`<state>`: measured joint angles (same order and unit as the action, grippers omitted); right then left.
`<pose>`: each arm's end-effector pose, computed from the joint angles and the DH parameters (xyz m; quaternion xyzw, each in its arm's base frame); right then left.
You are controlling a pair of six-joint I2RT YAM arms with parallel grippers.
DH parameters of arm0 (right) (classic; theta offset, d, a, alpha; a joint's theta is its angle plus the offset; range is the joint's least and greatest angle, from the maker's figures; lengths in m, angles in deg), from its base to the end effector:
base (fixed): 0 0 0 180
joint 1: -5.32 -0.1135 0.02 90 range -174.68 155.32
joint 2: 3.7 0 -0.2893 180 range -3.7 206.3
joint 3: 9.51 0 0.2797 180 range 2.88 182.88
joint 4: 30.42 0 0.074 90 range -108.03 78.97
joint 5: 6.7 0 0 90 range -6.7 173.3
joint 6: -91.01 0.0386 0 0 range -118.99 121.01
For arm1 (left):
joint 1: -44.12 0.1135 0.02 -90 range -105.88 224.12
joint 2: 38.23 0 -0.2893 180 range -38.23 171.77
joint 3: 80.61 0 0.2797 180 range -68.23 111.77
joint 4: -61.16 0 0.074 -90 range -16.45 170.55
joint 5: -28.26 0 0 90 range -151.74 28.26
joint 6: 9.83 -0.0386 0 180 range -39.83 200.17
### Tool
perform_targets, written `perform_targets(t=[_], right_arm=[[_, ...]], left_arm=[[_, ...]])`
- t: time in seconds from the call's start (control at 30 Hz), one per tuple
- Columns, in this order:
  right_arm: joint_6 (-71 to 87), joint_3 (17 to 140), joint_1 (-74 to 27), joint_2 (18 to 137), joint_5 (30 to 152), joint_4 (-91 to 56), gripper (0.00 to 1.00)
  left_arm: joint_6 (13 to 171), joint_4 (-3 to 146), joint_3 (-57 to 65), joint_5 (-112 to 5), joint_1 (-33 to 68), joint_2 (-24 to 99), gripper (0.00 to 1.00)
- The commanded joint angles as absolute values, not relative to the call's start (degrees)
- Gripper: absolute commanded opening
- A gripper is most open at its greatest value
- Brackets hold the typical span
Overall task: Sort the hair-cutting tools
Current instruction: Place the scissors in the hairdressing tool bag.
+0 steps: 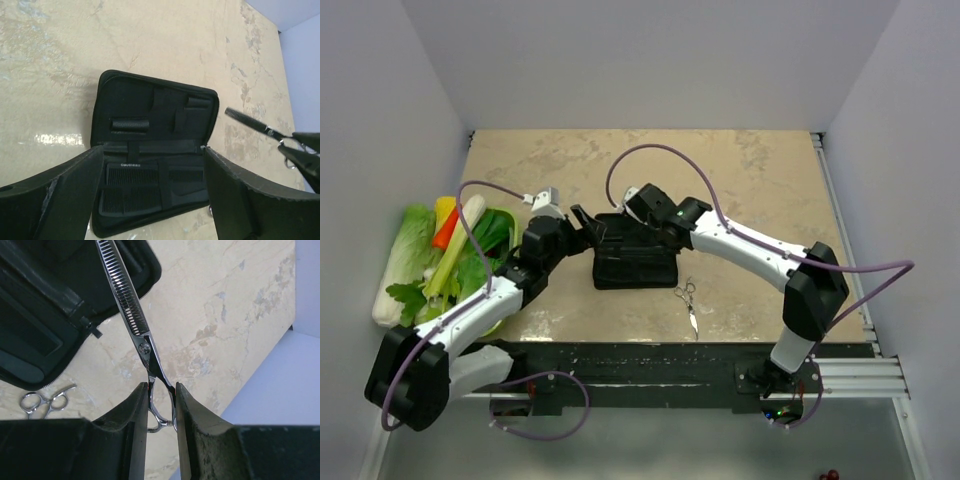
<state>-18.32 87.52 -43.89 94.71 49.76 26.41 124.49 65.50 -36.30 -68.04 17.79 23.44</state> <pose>0.2761 0.2873 0.3027 -0.4532 0.8055 -0.2005 0.3249 0.2296 -0.1089 0.2431 -0.1597 0.8113 -0.2870 0.4836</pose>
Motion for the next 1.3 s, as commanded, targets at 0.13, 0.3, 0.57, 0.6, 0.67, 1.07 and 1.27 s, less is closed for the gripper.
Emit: perform_targets(t=[0.13, 0.3, 0.57, 0.6, 0.67, 1.07, 1.27], right_arm=[[-23.3, 77.4, -43.7, 92.5, 52.9, 23.6, 0.24], [-24.8, 76.7, -42.5, 96.6, 51.7, 20.3, 0.23], [-28.7, 81.0, -38.3, 100.3, 53.1, 16.3, 0.22], [-29.0, 81.5, -38.0, 100.6, 53.2, 16.1, 0.22], [-30.1, 83.4, -37.2, 101.9, 53.1, 15.7, 0.21], [-30.7, 83.8, -37.1, 102.8, 57.3, 16.6, 0.20], [-30.7, 84.4, -37.0, 102.9, 58.1, 16.6, 0.20]], left_arm=[[122.4, 52.3, -37.6, -66.7, 19.0, 30.4, 0.85], [122.0, 48.2, -37.9, -64.3, 19.1, 33.8, 0.84], [120.0, 46.2, -37.1, -62.6, 19.5, 36.6, 0.82], [120.2, 46.2, -37.3, -63.4, 19.7, 36.9, 0.81], [120.8, 45.9, -37.6, -64.3, 20.1, 37.3, 0.81], [123.7, 42.4, -36.4, -67.5, 22.2, 46.0, 0.80], [124.6, 38.6, -35.4, -66.4, 22.2, 50.9, 0.79]])
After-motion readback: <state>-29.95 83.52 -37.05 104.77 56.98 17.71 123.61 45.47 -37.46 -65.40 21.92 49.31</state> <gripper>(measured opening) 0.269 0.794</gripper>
